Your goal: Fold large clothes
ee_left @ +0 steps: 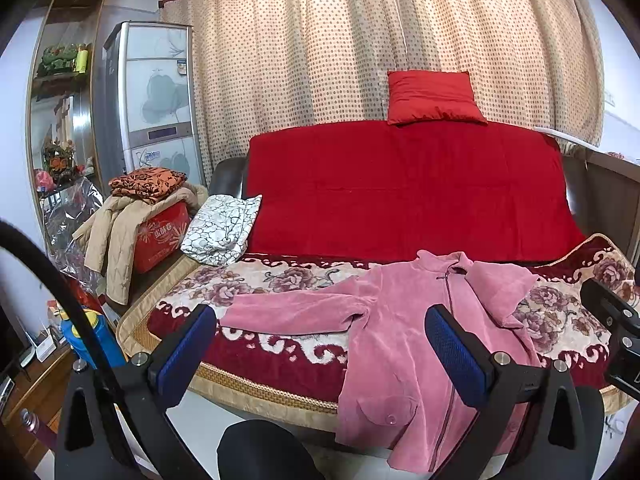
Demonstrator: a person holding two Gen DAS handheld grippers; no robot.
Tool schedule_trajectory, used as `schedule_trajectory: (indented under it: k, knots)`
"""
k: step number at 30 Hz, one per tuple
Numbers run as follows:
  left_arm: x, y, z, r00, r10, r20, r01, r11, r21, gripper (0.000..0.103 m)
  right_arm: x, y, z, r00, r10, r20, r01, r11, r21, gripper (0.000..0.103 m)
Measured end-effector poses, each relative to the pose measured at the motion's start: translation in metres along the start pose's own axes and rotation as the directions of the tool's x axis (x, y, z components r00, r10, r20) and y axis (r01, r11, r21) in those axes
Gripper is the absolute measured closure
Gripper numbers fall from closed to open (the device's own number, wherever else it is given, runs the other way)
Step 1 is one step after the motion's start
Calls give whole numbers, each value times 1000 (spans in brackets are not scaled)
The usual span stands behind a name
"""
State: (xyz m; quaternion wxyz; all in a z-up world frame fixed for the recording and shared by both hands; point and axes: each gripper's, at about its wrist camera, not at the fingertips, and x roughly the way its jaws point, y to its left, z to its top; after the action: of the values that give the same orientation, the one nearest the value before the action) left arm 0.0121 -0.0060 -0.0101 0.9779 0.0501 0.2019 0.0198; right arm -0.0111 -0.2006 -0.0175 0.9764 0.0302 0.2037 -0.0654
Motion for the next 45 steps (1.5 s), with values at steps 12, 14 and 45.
schedule_trajectory:
  k: [12, 14, 45]
  knots:
    - [14, 0, 2, 1000, 12, -18, -11, 1000, 10, 0, 9, 0, 8, 1000, 4, 12, -4, 1000, -9, 0]
    - [16, -1, 2, 1000, 15, -19, -15, 1000, 11, 0, 13, 0, 9, 1000, 8, 9, -8, 1000, -8, 0]
    - [267, -119, 0, 944, -97, -315, 134, 986, 98, 0, 247, -125, -21, 960, 48, -275, 22, 969, 245, 0]
